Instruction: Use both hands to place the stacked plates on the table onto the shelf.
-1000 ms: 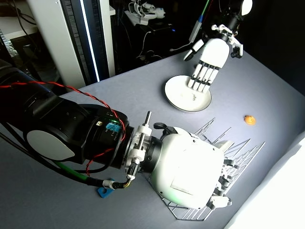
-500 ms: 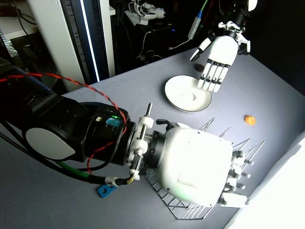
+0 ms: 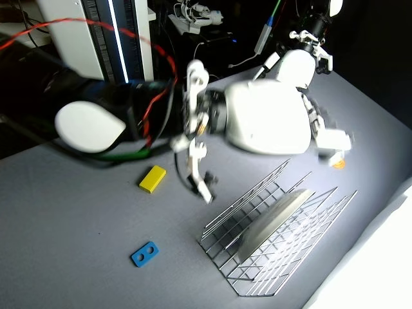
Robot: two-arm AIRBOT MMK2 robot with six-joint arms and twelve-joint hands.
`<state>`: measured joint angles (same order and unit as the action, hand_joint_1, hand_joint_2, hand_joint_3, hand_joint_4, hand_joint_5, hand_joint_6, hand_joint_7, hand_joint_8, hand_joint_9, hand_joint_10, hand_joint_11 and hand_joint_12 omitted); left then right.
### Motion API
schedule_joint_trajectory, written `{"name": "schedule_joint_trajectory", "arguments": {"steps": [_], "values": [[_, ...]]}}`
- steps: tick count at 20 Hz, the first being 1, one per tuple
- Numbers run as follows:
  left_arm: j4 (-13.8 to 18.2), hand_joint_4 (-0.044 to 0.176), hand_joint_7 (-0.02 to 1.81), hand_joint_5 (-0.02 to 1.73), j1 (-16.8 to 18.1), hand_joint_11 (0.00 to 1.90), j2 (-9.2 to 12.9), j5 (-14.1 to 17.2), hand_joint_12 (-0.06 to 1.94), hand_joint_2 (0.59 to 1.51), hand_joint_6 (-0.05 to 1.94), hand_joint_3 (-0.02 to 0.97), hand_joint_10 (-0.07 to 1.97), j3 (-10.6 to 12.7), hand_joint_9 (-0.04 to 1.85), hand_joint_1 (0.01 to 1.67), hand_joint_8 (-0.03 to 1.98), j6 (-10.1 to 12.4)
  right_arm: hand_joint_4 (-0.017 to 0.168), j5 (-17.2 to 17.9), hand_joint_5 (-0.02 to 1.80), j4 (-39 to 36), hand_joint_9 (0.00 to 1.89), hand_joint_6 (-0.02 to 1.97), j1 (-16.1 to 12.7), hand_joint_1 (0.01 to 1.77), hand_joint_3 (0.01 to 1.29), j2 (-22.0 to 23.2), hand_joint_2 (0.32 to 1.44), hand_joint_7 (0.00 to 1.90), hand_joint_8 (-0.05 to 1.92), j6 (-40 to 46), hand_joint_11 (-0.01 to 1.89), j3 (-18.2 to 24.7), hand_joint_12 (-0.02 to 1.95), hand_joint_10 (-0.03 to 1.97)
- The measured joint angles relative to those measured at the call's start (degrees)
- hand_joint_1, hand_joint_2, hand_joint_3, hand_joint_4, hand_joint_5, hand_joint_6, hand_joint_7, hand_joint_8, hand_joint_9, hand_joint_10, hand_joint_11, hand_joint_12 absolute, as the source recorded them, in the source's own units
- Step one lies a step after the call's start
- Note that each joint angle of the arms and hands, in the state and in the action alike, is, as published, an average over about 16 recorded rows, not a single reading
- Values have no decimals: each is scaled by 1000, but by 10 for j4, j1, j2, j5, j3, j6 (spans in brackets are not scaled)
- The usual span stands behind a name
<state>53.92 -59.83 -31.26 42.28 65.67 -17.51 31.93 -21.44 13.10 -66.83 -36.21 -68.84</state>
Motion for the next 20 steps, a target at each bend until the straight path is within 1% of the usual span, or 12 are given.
{"name": "schedule_joint_trajectory", "arguments": {"steps": [3,7,9,10,15,20], "values": [[-5,-1,17,11,-6,13,-4,-9,-19,1188,-12,10,-16,-5,-1,16,10,0,2,-2,288,-3,271,45,11,1122,16,4,951,266,0,-50,73,42,549,12],[-17,-4,18,4,-14,12,-9,-21,-25,1187,-20,10,-18,-9,-2,15,10,1,3,-6,112,-2,86,45,32,1146,17,7,927,82,0,-94,17,84,211,12],[-22,-5,17,0,-18,12,-12,-26,-26,1186,-24,11,-18,-11,-3,15,10,2,2,-7,50,0,32,45,45,1164,17,7,916,27,0,-116,11,99,59,12],[-25,-6,16,-1,-19,12,-12,-29,-26,1186,-26,11,-18,-12,-3,15,10,2,2,-8,33,0,23,45,52,1174,17,6,910,17,0,-127,11,106,16,12],[-36,-9,11,-6,-24,15,-12,-37,-15,1184,-33,11,-23,-19,-8,15,6,5,2,-10,20,5,23,45,88,1212,16,-18,896,11,1,-188,11,124,1,12],[-47,-10,5,-8,-28,20,-9,-46,2,1187,-36,10,-30,-30,-15,15,1,6,2,-13,18,15,22,45,121,1231,16,-62,905,11,1,-251,11,114,1,12]]}}
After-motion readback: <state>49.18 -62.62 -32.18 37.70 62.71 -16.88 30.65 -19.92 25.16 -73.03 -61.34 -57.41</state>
